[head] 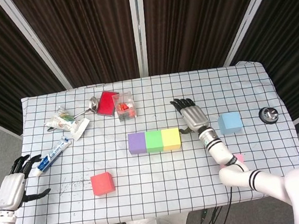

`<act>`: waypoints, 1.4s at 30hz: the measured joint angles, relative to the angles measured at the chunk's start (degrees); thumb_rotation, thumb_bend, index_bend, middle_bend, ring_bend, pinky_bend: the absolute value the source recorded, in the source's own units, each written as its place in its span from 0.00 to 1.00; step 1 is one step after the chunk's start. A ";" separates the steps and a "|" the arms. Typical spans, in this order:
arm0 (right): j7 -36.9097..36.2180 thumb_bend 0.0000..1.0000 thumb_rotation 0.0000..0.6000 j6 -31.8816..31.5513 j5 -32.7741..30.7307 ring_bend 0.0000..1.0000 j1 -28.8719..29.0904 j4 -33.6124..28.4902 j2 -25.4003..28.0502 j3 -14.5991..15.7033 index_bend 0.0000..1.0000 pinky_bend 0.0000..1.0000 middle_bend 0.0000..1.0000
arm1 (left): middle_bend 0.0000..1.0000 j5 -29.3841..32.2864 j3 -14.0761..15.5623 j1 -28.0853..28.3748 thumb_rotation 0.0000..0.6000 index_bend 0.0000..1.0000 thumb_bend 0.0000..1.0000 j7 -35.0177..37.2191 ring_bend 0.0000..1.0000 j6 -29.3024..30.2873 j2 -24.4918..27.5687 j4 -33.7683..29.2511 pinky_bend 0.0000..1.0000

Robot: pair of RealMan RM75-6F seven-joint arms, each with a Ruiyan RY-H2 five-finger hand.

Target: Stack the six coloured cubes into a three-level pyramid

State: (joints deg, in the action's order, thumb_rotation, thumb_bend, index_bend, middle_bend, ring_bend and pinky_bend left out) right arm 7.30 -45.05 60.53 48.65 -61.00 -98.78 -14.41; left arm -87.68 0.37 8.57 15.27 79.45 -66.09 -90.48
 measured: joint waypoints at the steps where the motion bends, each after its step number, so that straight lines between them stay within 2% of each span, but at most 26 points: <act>1: -0.07 0.13 1.00 -0.22 0.07 0.00 -0.22 -0.41 0.34 0.01 0.00 0.00 0.02 | 0.22 -0.04 0.01 0.01 1.00 0.14 0.00 0.08 0.06 0.00 0.07 -0.10 0.05; 6: -0.31 0.16 1.00 -0.90 0.22 0.00 -1.13 -3.85 2.99 -0.16 0.00 0.00 0.02 | 0.22 -0.68 0.27 0.03 1.00 0.14 0.00 0.57 0.06 0.07 0.60 -0.77 0.06; 11: -0.18 0.16 1.00 -2.55 0.56 0.00 -2.34 -11.26 8.95 -1.02 0.00 0.00 0.02 | 0.27 -1.95 0.84 0.27 1.00 0.14 0.00 1.72 0.06 -0.15 2.00 -2.92 0.06; 16: 0.16 0.17 1.00 -6.60 1.38 0.00 -4.33 -20.66 16.34 -2.42 0.00 0.00 0.03 | 0.28 -5.26 2.59 1.12 1.00 0.14 0.00 4.08 0.06 -1.44 5.40 -8.12 0.06; 21: -0.34 0.15 1.00 -11.51 2.10 0.00 -7.21 -26.16 21.56 -3.58 0.00 0.00 0.03 | 0.28 -8.29 4.28 2.24 1.00 0.14 0.00 2.70 0.06 -3.79 6.72 -12.83 0.06; 24: -1.51 0.14 1.00 -13.22 2.23 0.00 -8.68 -27.10 23.05 -4.00 0.00 0.00 0.03 | 0.27 -7.72 4.27 2.68 1.00 0.14 0.00 -0.95 0.06 -5.01 5.09 -14.02 0.05; 30: -3.67 0.12 1.00 -14.53 2.58 0.00 -10.52 -28.03 25.45 -4.02 0.00 0.00 0.03 | 0.26 -5.08 3.49 3.90 1.00 0.14 0.00 -10.93 0.06 -8.39 -2.86 -14.98 0.05; 33: -4.74 0.12 1.00 -15.53 2.94 0.00 -11.41 -28.21 26.39 -4.07 0.00 0.00 0.03 | 0.26 -1.88 3.00 4.05 1.00 0.14 0.00 -16.26 0.06 -9.66 -6.54 -15.28 0.04; 37: -5.83 0.12 1.00 -16.07 3.23 0.00 -12.10 -27.51 26.80 -4.02 0.00 0.00 0.03 | 0.24 5.35 2.17 3.63 1.00 0.13 0.00 -24.26 0.05 -10.28 -11.04 -17.19 0.04; 42: -7.17 0.12 1.00 -16.39 4.08 0.00 -12.55 -25.91 26.45 -3.57 0.00 0.00 0.03 | 0.15 9.53 0.83 3.07 1.00 0.12 0.00 -32.24 0.02 -8.64 -15.84 -18.09 0.02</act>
State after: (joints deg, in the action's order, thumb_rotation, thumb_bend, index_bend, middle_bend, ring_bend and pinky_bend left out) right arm 0.13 -61.44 64.61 36.10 -86.91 -72.33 -17.99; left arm -78.15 1.20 11.65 -16.97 70.81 -81.93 -108.57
